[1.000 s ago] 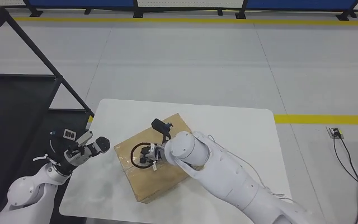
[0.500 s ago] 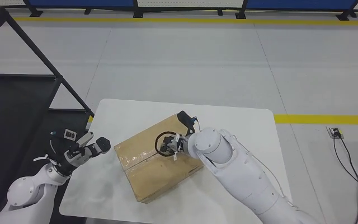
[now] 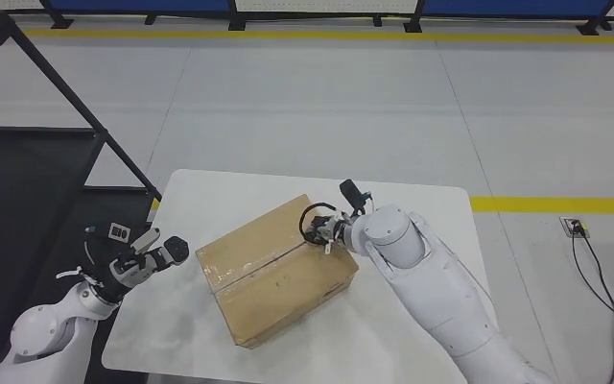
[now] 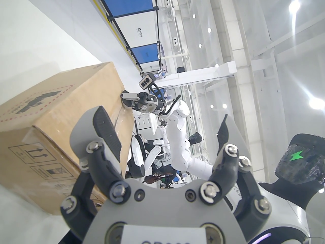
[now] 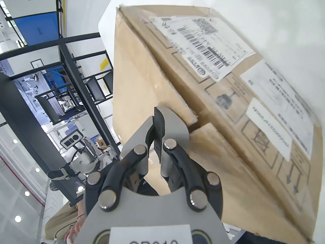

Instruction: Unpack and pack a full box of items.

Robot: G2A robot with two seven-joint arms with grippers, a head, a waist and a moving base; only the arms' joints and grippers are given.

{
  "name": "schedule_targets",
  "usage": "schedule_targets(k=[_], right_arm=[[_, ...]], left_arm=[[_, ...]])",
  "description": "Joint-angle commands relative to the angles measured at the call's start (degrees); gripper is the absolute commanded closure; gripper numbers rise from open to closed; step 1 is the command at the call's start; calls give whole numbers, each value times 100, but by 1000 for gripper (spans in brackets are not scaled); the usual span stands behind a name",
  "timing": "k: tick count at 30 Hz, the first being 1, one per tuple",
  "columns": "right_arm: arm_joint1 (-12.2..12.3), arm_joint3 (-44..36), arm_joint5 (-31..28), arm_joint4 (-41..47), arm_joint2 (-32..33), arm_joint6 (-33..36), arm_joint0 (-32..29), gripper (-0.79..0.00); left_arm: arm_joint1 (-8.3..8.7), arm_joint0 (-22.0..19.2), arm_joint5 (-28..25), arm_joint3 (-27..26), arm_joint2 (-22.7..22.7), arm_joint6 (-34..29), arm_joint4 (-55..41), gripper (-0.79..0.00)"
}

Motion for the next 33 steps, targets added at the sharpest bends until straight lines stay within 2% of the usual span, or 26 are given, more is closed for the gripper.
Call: schedule_targets(k=[1, 8, 17, 24, 25, 26, 28, 29, 33], right_arm=[[17, 50, -34, -20, 43, 42, -3, 0], [137, -89, -188, -158, 307, 180, -196, 0], [337, -612, -374, -257, 899, 151, -728, 0], [523, -1278, -816, 72, 1818, 64, -1386, 0], [550, -1412, -938, 207, 2016, 41, -1528, -329], [572, -1542, -1067, 377, 2213, 18, -1678, -785], [580, -1579, -1095, 419, 2271, 14, -1727, -785], [582, -1585, -1099, 425, 2283, 13, -1743, -45], [580, -1580, -1096, 419, 2272, 13, -1727, -307]], left_arm=[[2, 6, 3, -4, -9, -6, -5, -785], [10, 18, 18, -19, -27, -23, 41, -785], [24, -2, 29, -20, -62, -82, 64, -785], [51, -86, 84, 71, -241, -66, -59, -785], [55, -102, 108, 90, -275, -55, -92, -785], [60, -122, 139, 99, -306, -45, -112, -785], [67, -143, 180, 104, -342, -28, -126, -785], [65, -138, 167, 105, -334, -31, -126, -784], [67, -143, 182, 104, -343, -27, -127, -785]])
